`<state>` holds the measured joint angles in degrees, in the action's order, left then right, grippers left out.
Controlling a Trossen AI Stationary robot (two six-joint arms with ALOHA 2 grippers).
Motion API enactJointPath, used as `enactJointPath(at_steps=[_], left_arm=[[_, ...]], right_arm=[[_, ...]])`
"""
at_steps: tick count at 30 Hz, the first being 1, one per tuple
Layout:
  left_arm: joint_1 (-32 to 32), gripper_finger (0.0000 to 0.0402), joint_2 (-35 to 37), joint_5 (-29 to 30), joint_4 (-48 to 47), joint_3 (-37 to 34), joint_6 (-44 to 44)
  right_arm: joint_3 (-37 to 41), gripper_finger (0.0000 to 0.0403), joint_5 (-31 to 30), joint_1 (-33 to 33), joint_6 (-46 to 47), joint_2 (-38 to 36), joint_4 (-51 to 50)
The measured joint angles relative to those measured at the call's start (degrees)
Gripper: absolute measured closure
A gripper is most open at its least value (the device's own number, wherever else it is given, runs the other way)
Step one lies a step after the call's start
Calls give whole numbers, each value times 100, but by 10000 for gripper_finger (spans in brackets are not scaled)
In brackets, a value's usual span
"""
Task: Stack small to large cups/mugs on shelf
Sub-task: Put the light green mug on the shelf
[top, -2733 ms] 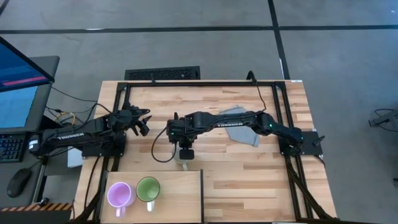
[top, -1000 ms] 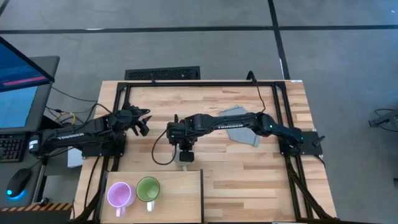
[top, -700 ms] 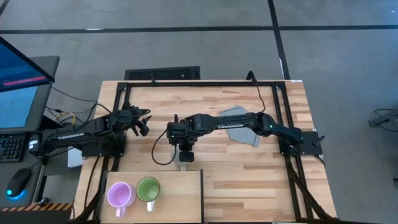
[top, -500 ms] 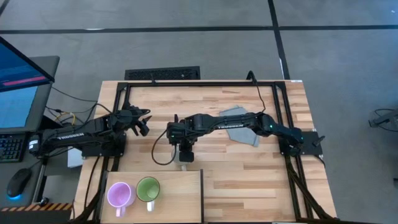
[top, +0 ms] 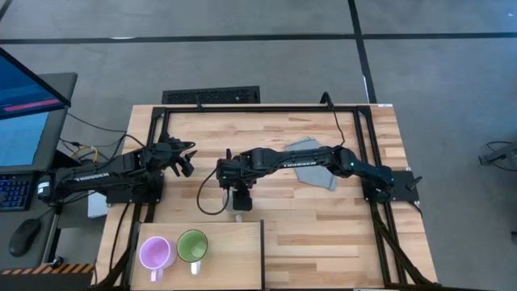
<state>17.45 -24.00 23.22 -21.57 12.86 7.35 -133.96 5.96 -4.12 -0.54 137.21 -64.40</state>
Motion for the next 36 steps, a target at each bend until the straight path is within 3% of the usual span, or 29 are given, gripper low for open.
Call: enactJointPath(at_steps=[6, 18, 23, 36], left_arm=[[-2, 239, 1, 2, 1, 0, -1], [-1, 239, 0, -2, 2, 0, 0], [-2, 239, -1, -4, 3, 0, 0], [-2, 239, -211, -4, -1, 0, 5]], right_arm=[[-108, 169, -4, 0, -4, -57, -152], [-116, 168, -182, -2, -155, -559, -157], [-102, 168, -622, -30, -278, -1051, 10], [-93, 168, -627, -115, -256, -2340, 567]])
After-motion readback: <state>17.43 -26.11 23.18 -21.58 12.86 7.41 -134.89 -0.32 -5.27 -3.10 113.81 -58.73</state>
